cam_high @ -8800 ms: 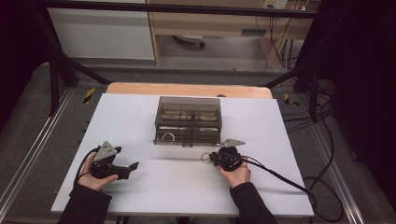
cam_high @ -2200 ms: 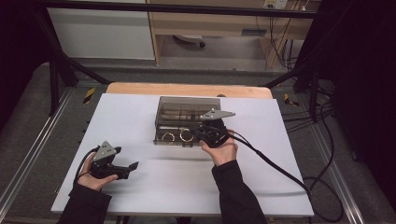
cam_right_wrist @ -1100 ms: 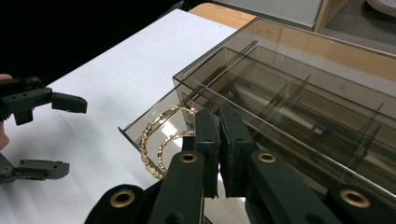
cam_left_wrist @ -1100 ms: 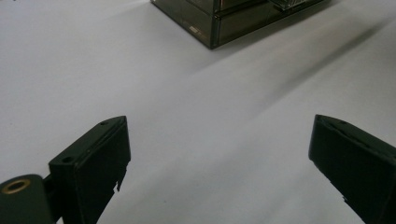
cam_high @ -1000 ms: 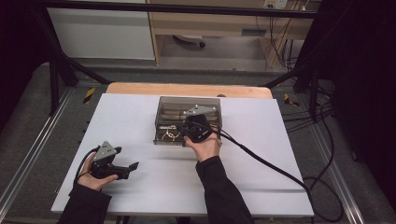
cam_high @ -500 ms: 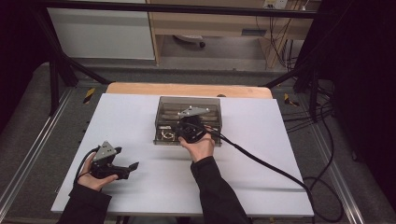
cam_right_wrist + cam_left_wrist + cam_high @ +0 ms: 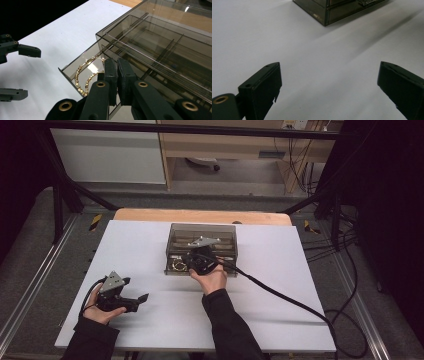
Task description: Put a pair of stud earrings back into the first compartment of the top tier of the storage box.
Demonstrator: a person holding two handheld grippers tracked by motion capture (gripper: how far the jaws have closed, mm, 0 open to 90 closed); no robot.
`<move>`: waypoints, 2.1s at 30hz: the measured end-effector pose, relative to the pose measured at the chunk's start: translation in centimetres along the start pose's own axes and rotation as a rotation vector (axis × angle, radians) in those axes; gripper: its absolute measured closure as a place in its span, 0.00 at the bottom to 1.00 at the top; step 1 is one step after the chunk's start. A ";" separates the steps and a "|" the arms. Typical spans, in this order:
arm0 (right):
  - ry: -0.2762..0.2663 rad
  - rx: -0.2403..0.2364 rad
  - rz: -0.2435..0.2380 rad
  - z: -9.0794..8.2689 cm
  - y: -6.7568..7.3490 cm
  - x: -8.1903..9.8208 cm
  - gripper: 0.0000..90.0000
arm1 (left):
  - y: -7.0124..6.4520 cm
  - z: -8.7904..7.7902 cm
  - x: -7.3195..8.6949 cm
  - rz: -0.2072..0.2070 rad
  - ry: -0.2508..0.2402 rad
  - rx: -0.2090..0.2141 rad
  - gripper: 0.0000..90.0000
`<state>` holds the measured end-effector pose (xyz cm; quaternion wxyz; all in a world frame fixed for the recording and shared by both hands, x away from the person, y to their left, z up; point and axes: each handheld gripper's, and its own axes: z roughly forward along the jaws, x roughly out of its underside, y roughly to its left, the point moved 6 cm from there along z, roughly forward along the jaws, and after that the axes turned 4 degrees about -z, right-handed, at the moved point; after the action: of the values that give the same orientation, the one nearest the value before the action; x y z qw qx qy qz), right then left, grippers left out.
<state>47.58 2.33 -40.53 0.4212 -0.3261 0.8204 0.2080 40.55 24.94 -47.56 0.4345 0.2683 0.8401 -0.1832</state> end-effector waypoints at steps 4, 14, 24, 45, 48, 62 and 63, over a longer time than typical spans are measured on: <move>-0.001 0.003 -0.002 0.1 0.0 0.0 0.97 | 0.0 0.0 0.0 0.000 0.001 0.000 0.06; 0.016 0.013 -0.016 0.5 0.0 0.5 0.97 | 0.0 0.0 0.0 -0.001 0.000 0.000 0.06; 0.007 -0.012 -0.017 0.6 0.2 0.5 0.91 | 0.0 0.0 0.0 0.000 0.000 0.000 0.06; -0.073 -0.036 -0.050 -5.4 -0.8 -0.6 0.24 | -0.2 0.0 0.0 -0.001 0.003 0.008 0.06; -0.079 -0.034 -0.045 -6.3 -1.3 -0.1 0.16 | -0.2 0.0 0.0 -0.002 0.003 0.008 0.06; -0.065 0.009 -0.006 -9.8 -5.2 4.1 0.02 | -0.4 0.1 0.0 -0.002 0.016 0.018 0.06; -0.062 0.012 0.001 -10.0 -5.5 4.3 0.02 | -0.4 0.1 0.0 -0.002 0.016 0.019 0.06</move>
<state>44.04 -9.28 -38.89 0.4483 -0.3165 0.8082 0.2135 40.37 24.55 -47.63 0.4249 0.2731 0.8420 -0.1895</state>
